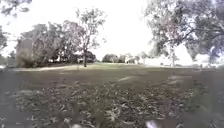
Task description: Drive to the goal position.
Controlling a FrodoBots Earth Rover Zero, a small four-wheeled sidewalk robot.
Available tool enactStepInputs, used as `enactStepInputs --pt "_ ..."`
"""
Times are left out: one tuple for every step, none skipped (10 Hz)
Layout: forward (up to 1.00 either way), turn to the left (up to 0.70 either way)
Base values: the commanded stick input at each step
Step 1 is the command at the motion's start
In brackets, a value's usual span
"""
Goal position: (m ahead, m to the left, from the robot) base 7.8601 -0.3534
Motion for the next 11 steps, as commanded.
enactStepInputs --pt "0.7 0.0" --pt "0.7 0.0" --pt "0.7 0.0" --pt "0.7 0.0" --pt "0.7 -0.08" --pt "0.7 -0.23" --pt "0.7 -0.3" --pt "0.7 -0.3" --pt "0.7 -0.3" --pt "0.7 -0.3" --pt "0.7 -0.22"
